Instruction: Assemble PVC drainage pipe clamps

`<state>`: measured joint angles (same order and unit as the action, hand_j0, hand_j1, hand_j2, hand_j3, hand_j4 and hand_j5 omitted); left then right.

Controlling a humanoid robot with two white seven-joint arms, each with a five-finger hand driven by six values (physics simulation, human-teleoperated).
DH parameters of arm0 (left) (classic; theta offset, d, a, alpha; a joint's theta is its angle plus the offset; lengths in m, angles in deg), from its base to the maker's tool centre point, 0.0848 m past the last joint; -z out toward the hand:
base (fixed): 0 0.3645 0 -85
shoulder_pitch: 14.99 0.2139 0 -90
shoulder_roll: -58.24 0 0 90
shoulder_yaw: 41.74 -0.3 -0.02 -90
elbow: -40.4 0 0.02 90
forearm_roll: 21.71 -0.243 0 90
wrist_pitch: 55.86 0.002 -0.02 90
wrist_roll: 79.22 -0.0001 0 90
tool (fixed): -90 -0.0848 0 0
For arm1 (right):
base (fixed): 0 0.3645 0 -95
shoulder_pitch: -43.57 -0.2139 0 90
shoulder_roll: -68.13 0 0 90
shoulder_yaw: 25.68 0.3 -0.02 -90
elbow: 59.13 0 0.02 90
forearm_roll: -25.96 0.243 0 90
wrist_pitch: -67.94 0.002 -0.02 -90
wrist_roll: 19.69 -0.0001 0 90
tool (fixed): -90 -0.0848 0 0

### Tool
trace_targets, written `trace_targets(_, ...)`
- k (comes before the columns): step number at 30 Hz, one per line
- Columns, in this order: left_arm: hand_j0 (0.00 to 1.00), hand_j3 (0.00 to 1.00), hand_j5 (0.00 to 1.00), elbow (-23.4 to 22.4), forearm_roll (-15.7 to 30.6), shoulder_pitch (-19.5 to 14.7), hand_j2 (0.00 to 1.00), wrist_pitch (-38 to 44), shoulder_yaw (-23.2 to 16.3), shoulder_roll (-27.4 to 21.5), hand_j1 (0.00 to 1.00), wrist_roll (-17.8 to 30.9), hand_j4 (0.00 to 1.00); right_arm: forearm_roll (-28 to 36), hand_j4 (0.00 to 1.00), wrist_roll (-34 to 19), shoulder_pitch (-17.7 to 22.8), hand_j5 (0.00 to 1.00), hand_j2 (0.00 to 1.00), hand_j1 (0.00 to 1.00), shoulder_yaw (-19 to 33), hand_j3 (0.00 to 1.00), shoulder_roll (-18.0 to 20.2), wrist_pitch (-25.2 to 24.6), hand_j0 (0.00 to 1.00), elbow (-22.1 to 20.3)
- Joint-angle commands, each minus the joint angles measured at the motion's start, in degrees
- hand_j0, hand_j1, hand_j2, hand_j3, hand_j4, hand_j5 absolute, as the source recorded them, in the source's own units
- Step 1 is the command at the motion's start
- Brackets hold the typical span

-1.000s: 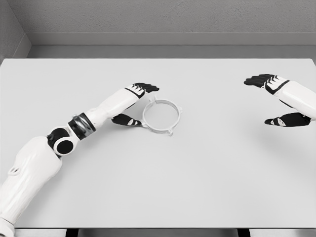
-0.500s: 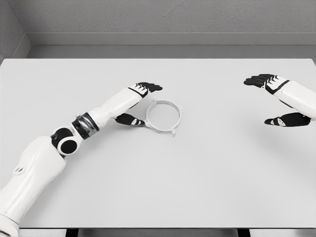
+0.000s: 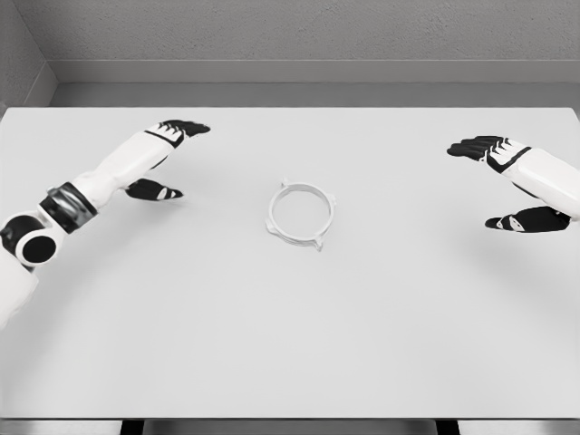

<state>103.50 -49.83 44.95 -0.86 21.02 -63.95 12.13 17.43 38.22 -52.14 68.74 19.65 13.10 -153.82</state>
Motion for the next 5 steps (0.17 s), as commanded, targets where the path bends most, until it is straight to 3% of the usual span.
trace_targets(1, 1.00, 1.00, 1.00, -0.4, 0.4, 0.0, 1.00, 0.0, 2.8, -4.6, 1.00, -0.1, 1.00, 0.4, 1.00, 0.1, 0.0, 1.00, 1.00, 1.00, 0.1, 1.00, 0.1, -0.2, 1.00, 0.4)
trace_targets(5, 1.00, 1.00, 1.00, -0.6, 0.4, -0.1, 1.00, 0.0, 3.2, -4.7, 1.00, -0.1, 1.00, 0.3, 1.00, 0.0, -0.5, 1.00, 1.00, 1.00, 0.2, 1.00, -2.3, -0.2, 1.00, 0.7)
